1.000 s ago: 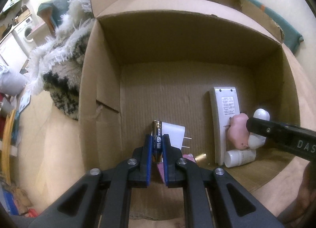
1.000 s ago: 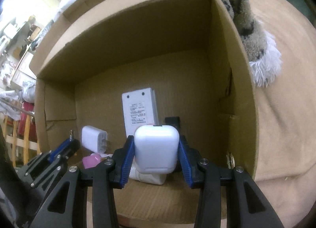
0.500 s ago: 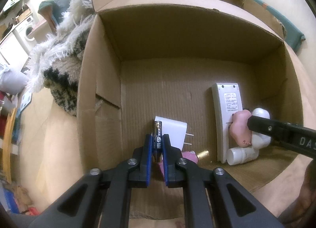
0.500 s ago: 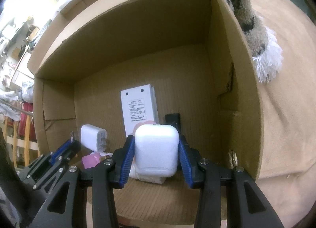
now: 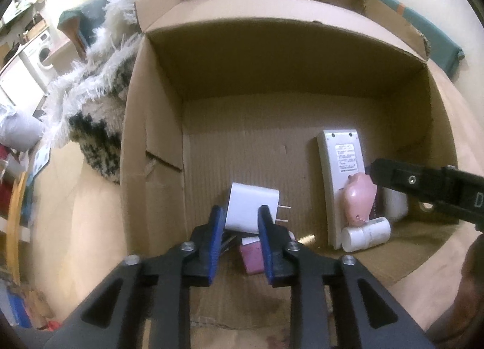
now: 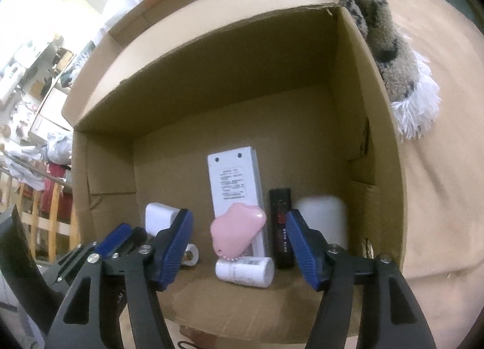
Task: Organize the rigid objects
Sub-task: 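Open the right gripper to drop the earbud case while the left releases the battery, then lift both open grippers out of the box and move toward the flashlight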
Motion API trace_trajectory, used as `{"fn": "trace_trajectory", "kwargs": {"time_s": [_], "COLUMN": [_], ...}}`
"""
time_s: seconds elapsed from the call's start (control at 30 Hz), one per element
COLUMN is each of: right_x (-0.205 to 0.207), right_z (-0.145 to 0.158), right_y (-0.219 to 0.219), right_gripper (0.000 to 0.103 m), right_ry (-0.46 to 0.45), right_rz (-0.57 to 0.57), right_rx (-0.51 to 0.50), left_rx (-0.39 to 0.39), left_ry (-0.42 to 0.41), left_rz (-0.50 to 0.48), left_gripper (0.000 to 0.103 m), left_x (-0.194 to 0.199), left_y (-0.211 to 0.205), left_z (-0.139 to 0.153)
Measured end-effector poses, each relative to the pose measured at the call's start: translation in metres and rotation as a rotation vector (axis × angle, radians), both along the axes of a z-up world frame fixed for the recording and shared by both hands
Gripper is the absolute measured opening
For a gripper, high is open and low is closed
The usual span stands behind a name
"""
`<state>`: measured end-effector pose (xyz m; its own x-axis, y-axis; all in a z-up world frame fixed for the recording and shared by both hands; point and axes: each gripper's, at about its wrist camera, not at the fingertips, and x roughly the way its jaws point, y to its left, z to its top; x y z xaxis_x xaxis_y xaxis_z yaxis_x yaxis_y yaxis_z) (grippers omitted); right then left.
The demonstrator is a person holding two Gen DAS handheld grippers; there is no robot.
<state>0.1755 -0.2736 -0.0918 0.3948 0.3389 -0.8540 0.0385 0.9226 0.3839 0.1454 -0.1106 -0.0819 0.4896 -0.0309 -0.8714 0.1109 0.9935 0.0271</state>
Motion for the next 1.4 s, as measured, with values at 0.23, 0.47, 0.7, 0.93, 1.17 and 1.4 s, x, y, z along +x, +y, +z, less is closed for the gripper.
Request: {"fn": "trace_trajectory", "kwargs": {"time_s": [0.23,0.47,0.7,0.93,1.17,1.4], "right_x": [-0.003,-0.015,-0.033,-0.053,-0.082,-0.108], "right_z": [0.007,0.017,0.022,0.035,0.027,0.021], "right_y": [-0.005,-0.014,-0.021,-0.023,-0.027,-0.029], "right_gripper": [0.079,0.085,0.085,0.085,0.085,0.085], "right_ry": [-0.031,-0.065,-0.066,-0.106,-0.064,-0.05], "right_rz": [-0.002,-0.029,-0.045,-0.055,-0.125,-0.184], "right_rx": [0.044,0.066,0.049,0.01,0.056,0.104], "left_rx": [0.034,0.021,0.034,0.016,-0.009,-0.04], "left_ry": [-0.06,-0.063,-0.08,-0.09,-0.072,-0.045], "left_rz": [-0.005,-0.003,-0.017,-0.002,0.038,0.084], "left_gripper": [0.061,0.064,0.065,0.065,0.065,0.065], "left_x": [-0.004,-0.008,-0.025,-0.052,-0.073,-0.084], "left_y": [-0.003,-0.001,0.01,0.025,0.041,0.056], "left_z": [0.013,0.026,0.035,0.041,0.042,0.043]}}
